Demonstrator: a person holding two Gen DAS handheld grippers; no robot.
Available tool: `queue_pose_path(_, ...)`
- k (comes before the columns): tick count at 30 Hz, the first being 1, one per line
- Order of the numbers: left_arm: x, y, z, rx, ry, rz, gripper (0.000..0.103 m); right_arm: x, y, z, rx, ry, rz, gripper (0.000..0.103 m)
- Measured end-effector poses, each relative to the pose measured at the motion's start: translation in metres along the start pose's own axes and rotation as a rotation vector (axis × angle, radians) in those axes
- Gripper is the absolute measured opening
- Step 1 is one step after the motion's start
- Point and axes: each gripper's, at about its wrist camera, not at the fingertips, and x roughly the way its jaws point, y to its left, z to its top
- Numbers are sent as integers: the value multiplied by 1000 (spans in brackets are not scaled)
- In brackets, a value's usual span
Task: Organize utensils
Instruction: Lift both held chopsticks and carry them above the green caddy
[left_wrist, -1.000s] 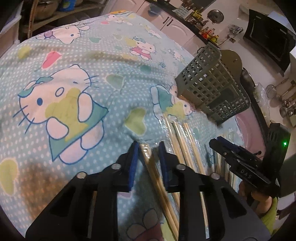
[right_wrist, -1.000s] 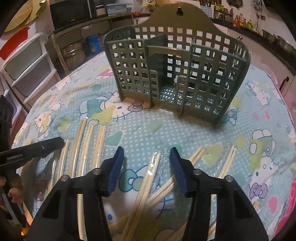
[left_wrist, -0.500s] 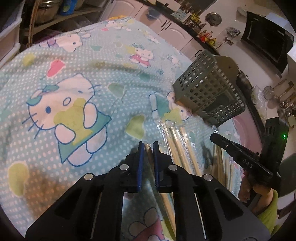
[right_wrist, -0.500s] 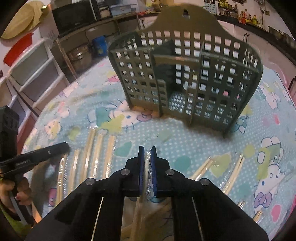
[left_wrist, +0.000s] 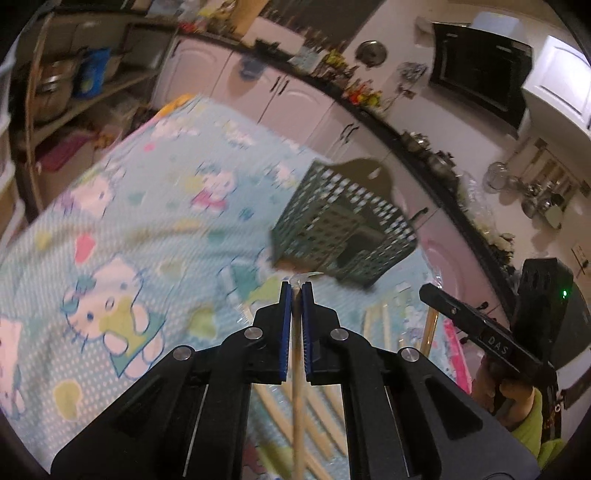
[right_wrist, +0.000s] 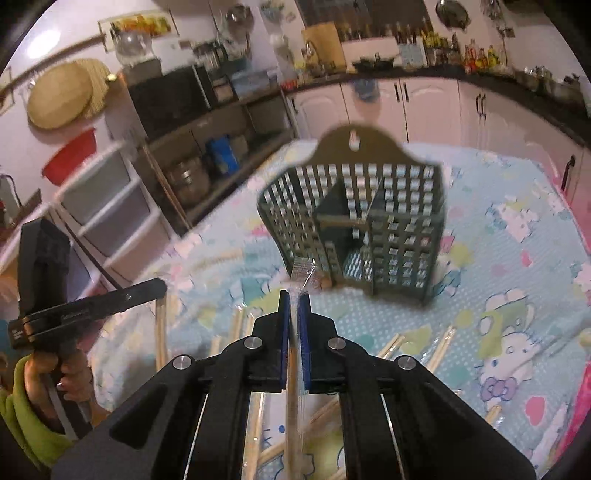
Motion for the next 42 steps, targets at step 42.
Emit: queue_pose_path(42,-12,-127,163,231,-518,5,1,-111,-32,108,36,-507,-128,5)
